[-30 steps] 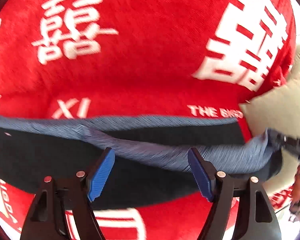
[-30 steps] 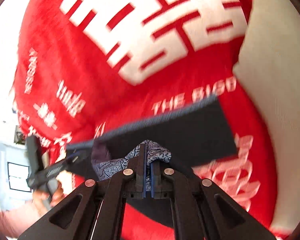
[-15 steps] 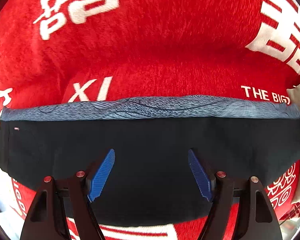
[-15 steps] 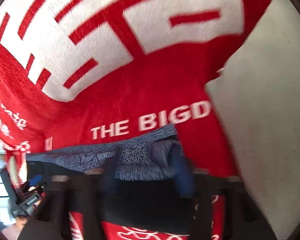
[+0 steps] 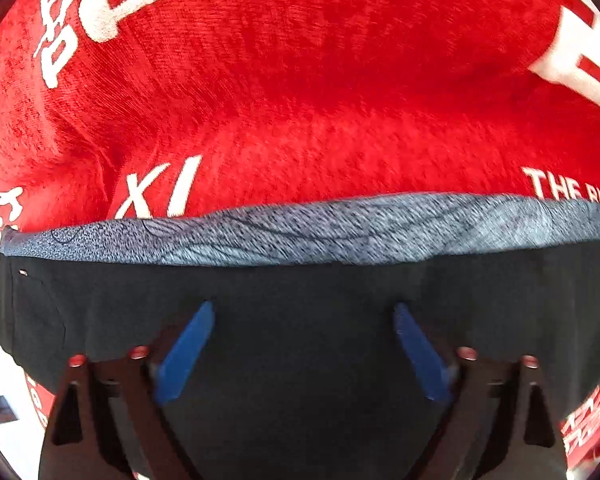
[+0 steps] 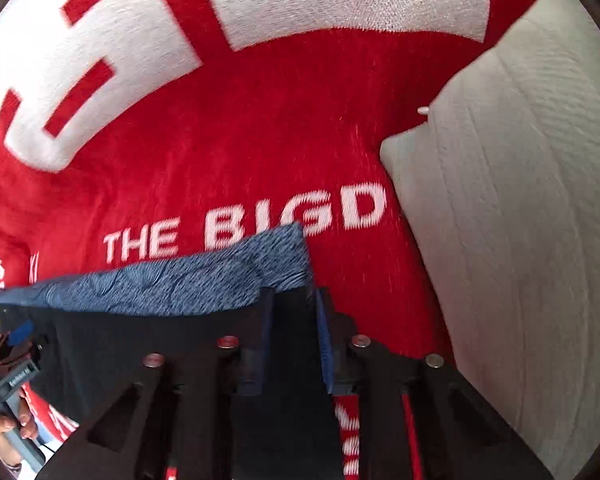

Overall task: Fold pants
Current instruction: 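Lay the folded waistband down and open both grippers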

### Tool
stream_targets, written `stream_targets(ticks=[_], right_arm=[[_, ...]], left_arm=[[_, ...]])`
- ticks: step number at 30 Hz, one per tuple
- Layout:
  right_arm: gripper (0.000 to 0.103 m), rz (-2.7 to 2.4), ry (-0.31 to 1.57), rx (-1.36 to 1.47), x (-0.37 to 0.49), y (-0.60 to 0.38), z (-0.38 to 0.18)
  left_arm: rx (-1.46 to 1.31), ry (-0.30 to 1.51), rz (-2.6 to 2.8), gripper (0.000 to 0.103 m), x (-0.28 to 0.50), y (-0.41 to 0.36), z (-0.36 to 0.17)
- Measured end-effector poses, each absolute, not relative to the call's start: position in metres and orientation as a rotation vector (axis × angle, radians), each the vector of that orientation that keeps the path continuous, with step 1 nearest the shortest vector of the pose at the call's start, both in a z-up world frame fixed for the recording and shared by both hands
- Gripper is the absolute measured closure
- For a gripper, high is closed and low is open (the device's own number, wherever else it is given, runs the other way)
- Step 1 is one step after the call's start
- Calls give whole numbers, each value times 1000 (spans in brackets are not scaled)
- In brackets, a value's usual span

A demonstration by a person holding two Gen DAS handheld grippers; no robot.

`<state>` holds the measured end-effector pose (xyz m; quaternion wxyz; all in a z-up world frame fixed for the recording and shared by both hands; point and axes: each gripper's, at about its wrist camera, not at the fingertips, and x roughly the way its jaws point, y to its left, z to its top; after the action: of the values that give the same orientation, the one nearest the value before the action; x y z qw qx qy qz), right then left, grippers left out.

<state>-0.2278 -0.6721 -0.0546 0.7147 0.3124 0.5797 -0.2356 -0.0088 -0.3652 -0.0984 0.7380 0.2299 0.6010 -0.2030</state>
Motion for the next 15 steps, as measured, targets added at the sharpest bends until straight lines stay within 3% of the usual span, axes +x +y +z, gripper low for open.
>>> stream_targets(ticks=[11,15], right_arm=[[47,-557,1197,748,-277,-633,-2],[46,-520,1145,680,-267,-601,15]], left_arm=[[448,1299,-465,7,-4,-359,-65],[425,1297,-460,7,6,-365,-69]])
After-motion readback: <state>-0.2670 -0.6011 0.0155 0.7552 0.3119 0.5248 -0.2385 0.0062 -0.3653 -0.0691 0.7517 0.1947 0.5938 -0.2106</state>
